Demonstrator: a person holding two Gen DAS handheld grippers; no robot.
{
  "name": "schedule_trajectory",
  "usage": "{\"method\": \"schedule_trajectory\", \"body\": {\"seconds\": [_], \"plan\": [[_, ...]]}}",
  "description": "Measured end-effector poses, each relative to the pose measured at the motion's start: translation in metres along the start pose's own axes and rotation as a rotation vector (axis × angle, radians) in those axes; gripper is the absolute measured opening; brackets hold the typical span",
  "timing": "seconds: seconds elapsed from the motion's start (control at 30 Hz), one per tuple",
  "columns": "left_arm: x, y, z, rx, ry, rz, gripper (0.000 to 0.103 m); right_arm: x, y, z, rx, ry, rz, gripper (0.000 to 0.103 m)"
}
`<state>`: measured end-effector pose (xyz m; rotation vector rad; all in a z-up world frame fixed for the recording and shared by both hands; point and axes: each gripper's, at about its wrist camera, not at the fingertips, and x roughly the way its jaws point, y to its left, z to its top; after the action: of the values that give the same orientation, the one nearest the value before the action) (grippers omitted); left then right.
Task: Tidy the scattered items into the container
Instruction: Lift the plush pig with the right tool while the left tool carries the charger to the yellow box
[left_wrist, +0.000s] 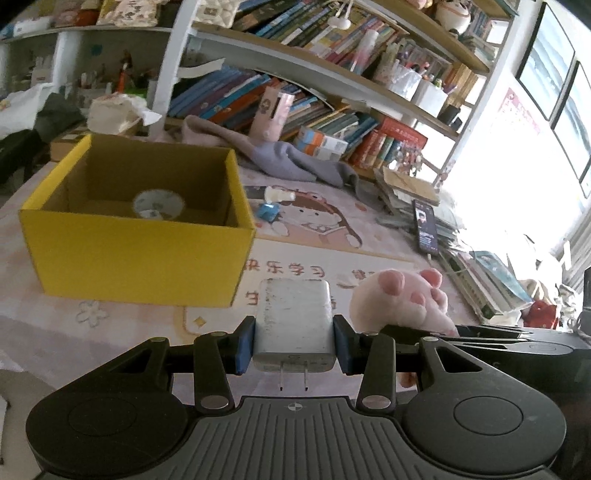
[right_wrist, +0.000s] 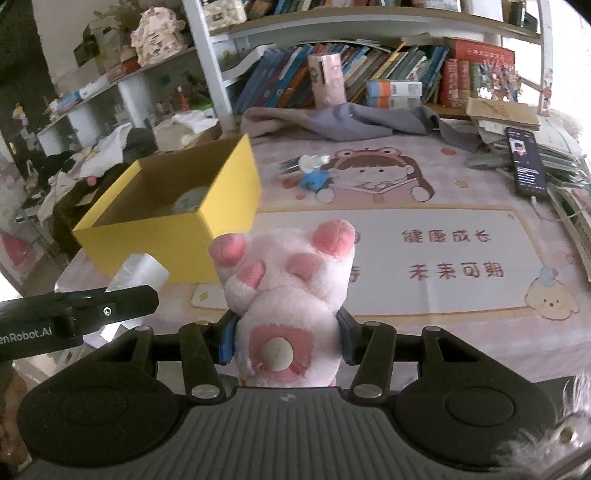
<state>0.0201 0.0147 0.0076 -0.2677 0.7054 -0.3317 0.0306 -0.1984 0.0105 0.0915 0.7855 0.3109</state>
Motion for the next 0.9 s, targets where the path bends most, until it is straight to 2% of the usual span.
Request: {"method": "schedule_trajectory", "body": {"seconds": [0.53, 0.9], "plan": [[-0.041, 0.037, -0.011, -0.085, -0.066, 0.097, 0.042, 0.013, 0.058, 0.005, -0.142, 0.026, 0.112, 0.049], [-0.052, 0.05, -0.004, -0.104, -0.12, 0.166, 0.042, 0.018, 0.083, 0.019, -0.243, -0.01, 0.186, 0.049]]}}
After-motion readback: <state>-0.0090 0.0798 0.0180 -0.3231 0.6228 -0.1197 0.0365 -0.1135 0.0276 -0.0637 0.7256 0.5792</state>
